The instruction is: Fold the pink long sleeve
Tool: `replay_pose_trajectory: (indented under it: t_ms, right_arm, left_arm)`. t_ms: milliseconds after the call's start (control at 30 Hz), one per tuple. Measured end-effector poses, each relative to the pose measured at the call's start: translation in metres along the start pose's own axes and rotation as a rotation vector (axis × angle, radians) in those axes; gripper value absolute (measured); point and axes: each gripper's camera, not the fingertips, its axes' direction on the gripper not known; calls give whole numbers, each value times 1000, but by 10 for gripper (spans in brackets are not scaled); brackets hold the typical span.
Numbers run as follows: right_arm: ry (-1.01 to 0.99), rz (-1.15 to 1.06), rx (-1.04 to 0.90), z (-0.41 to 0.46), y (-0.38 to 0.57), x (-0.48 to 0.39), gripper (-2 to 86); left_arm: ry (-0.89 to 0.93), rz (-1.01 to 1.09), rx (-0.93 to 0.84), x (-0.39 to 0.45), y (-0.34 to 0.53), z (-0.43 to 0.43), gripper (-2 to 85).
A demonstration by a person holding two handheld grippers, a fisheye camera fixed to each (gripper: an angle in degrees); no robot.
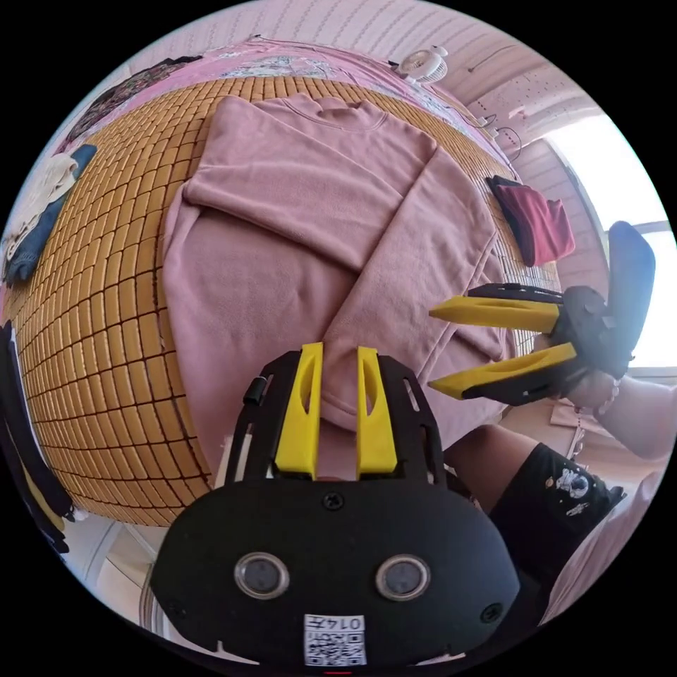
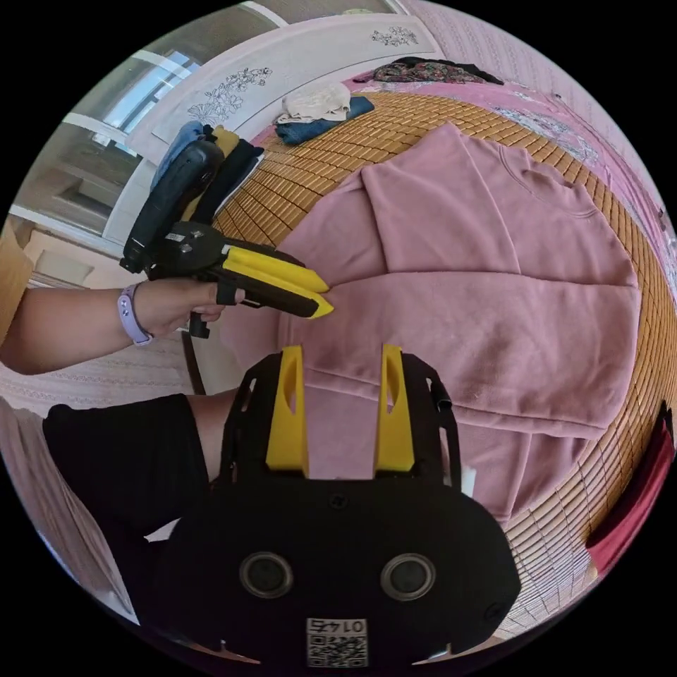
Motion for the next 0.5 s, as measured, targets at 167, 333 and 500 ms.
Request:
replay_pose_trajectory:
  t_ms: [167,333,500]
  right_arm:
    - [189,-34,-154,22,-27,-16,57]
    - [114,-26,-88,-20,-36,-14,14]
    - [2,-87,43,-52,-35,-28,16]
  left_arm:
    - [-61,69,-9,12,3,-9,38]
    - [-51,106,42,18,6,-57,-8]
    - [-40,90,80,4,32,-113,-9]
